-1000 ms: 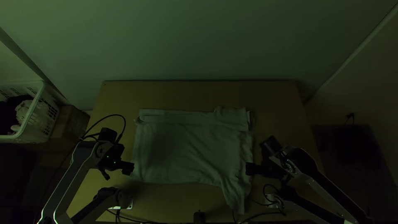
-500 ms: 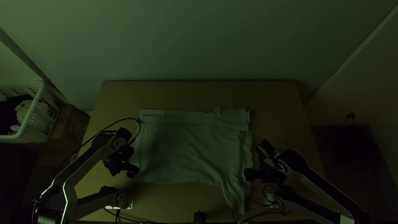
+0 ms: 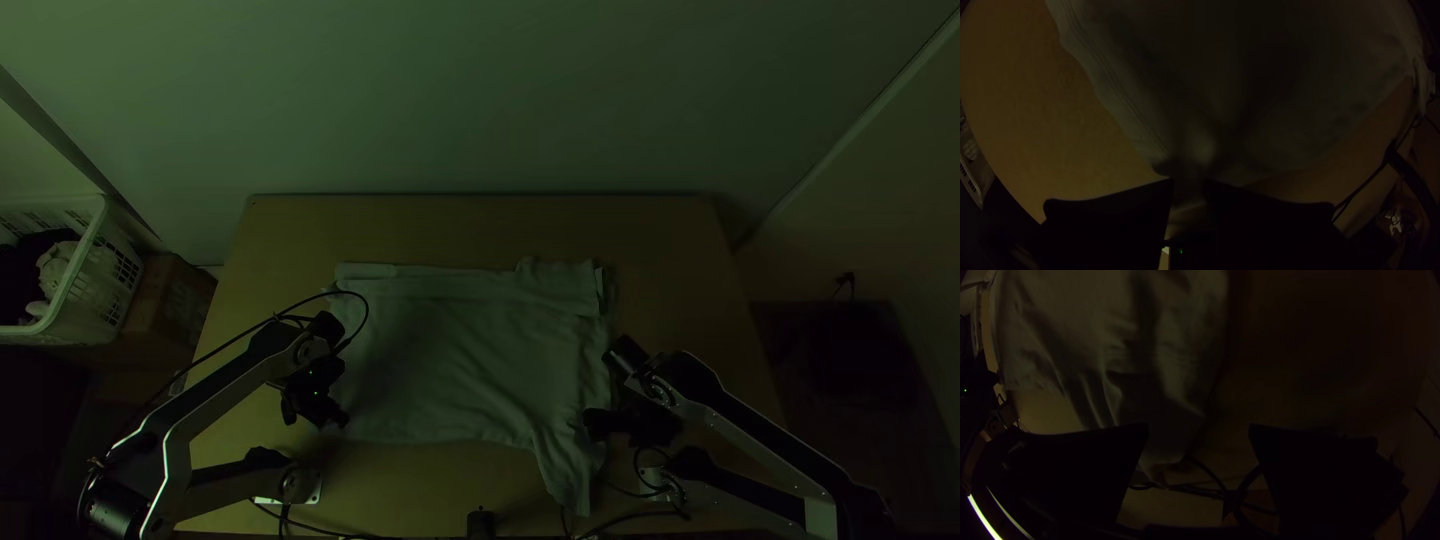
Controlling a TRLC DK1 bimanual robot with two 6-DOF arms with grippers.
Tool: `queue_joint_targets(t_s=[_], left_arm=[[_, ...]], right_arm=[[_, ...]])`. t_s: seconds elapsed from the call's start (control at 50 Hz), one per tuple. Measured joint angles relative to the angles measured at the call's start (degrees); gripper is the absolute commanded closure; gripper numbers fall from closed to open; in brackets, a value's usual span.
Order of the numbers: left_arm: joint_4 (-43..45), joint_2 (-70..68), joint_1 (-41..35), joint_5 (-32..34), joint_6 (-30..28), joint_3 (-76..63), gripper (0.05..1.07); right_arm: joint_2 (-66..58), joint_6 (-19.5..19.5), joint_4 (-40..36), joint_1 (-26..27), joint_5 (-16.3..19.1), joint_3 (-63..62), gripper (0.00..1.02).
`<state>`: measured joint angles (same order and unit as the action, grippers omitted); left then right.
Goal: Fold the t-shirt
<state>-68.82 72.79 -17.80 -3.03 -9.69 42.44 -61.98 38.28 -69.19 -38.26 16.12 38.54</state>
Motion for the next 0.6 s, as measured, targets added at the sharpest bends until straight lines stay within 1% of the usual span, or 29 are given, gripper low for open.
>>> queue_joint_targets(t_s=[0.16,0.3,0.36,0.52,0.6], left_arm=[[0.8,0.3,0.0,0.5,-0.1,0.0,1.04],[0.9,0.3,0.6,0.5,-0.5,0.0,1.04],[0.9,0.3,0.8,0.5,-0.4,0.0,1.04],[0.9,0.3,0.8,0.5,-0.5,0.0,1.04],[0.9,0.3,1.0,0.5,-0.5,0.0,1.04]], right_arm=[[-1.0,-0.3,0.9,-0.7,0.5,-0.7,0.16],[-2.8,-0.6,1.9,-2.8,2.4,-0.7,0.17],[-3.9,-0.6,2.5,-4.0,3.0,-0.7,0.22],[-6.2,-0.7,4.7,-6.4,4.1,-1.5,0.22],[-7.0,-0.7,6.0,-6.9,4.4,-2.5,0.3]])
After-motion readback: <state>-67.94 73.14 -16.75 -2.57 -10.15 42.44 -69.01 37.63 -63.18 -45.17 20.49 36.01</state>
